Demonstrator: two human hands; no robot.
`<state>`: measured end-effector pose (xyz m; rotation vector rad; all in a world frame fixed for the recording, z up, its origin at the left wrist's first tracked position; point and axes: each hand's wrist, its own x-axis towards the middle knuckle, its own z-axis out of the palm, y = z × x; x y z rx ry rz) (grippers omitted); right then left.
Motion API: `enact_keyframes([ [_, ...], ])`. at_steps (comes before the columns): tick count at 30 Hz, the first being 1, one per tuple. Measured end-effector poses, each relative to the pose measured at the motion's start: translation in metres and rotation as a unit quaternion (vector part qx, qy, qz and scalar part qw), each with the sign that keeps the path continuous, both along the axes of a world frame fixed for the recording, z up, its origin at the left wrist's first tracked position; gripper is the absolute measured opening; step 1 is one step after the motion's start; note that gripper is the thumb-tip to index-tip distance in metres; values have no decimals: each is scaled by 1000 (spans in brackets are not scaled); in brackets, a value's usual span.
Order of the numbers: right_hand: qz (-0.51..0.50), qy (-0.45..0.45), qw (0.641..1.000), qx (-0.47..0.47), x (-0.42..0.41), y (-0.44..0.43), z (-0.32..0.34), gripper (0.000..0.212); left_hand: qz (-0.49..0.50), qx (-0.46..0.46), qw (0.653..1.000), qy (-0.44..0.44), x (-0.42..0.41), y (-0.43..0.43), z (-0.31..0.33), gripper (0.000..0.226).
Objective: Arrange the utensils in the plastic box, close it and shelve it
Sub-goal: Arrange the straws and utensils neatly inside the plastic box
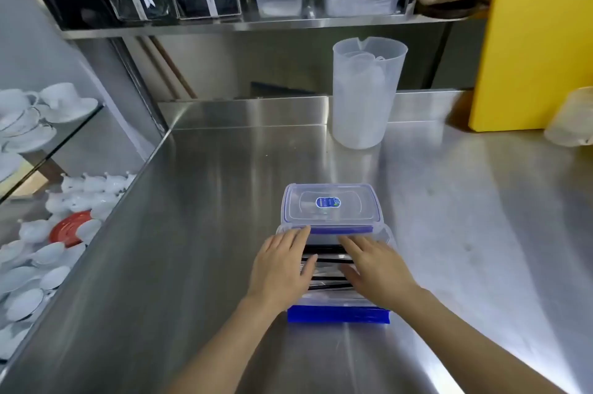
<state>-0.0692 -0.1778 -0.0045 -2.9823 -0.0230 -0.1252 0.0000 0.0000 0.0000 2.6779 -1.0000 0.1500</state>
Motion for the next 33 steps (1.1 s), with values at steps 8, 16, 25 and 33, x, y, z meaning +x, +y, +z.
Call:
enact_keyframes([
  [8,-17,80,996,25,20,2,6,28,-98,102,988,60,12,-18,9,27],
  [16,-16,146,989,14,33,-2,-3,28,-94,195,974,70,20,-26,0,27],
  [25,4,133,991,-29,38,-5,-11,29,-77,147,983,81,24,-28,-2,26],
  [33,3,33,995,-90,39,-7,-5,39,-99,16,990,97,29,-10,2,30],
])
